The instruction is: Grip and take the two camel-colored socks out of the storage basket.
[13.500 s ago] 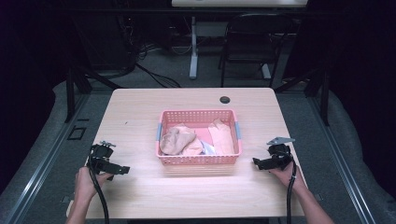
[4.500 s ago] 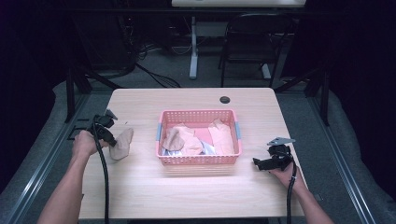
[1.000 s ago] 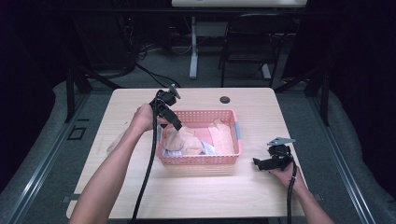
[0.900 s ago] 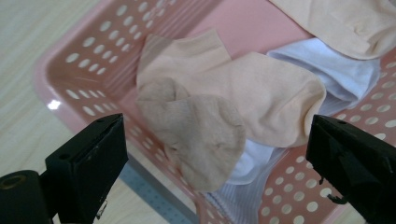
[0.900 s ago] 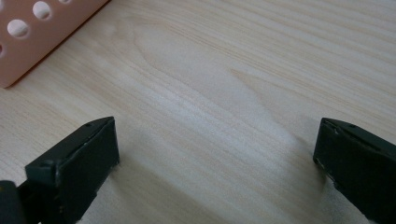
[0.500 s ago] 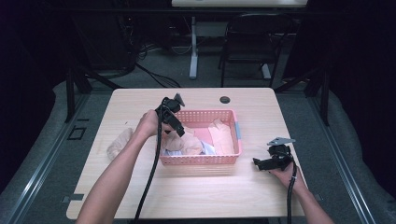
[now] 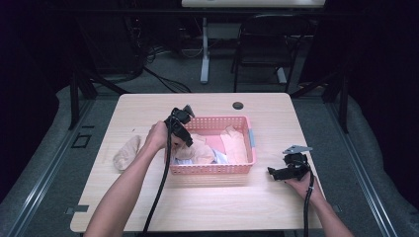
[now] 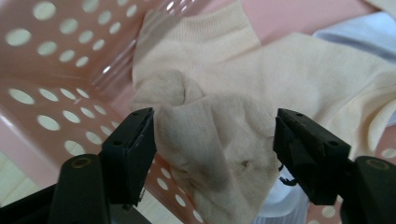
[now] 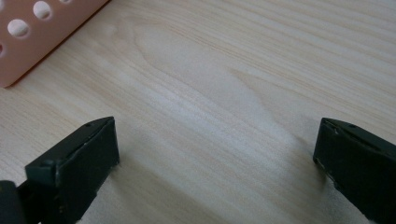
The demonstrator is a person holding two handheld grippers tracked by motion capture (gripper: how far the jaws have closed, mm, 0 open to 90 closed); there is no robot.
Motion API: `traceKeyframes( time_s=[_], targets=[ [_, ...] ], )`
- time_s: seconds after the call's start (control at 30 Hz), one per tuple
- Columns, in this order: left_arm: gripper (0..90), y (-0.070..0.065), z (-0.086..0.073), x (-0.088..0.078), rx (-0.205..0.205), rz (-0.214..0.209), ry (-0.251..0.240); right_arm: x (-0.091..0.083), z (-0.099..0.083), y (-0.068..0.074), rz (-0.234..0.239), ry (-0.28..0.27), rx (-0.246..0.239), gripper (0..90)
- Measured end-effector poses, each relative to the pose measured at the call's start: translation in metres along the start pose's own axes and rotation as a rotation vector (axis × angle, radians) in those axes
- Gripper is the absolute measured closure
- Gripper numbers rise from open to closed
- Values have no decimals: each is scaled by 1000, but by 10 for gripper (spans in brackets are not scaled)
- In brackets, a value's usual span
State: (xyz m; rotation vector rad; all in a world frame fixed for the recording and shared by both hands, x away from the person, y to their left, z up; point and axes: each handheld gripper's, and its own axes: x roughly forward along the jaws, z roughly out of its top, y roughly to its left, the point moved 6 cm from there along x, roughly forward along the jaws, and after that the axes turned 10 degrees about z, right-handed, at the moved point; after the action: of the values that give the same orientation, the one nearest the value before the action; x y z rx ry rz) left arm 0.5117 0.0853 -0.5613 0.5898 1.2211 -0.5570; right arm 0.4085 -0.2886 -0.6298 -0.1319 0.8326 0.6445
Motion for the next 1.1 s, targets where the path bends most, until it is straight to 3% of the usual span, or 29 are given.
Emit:
traceKeyframes(
  time_s=[0.17,0.2,0.27,0.3,0.37,0.4,0.57,0.9,1.1],
  targets=[
    [451,-3,-4,7,-4,9,41,0,0,0,0,0,0,0],
    [584,-3,-5,7,-2,16,44,0,0,0,0,0,0,0],
    [683,-3,-6,6,1,15,48,0,0,0,0,0,0,0],
    [683,-4,-6,6,3,12,51,0,0,0,0,0,0,0],
    [820,-6,-7,4,20,17,58,0,0,0,0,1,0,0],
    [844,-6,-7,4,20,17,58,0,0,0,0,0,0,0],
    [857,-9,-7,-3,52,14,55,0,0,0,0,0,0,0],
    [860,-8,-3,-34,107,25,36,0,0,0,0,0,0,0],
    [861,-3,3,-62,121,24,0,0,0,0,1,0,0,0]
  ],
)
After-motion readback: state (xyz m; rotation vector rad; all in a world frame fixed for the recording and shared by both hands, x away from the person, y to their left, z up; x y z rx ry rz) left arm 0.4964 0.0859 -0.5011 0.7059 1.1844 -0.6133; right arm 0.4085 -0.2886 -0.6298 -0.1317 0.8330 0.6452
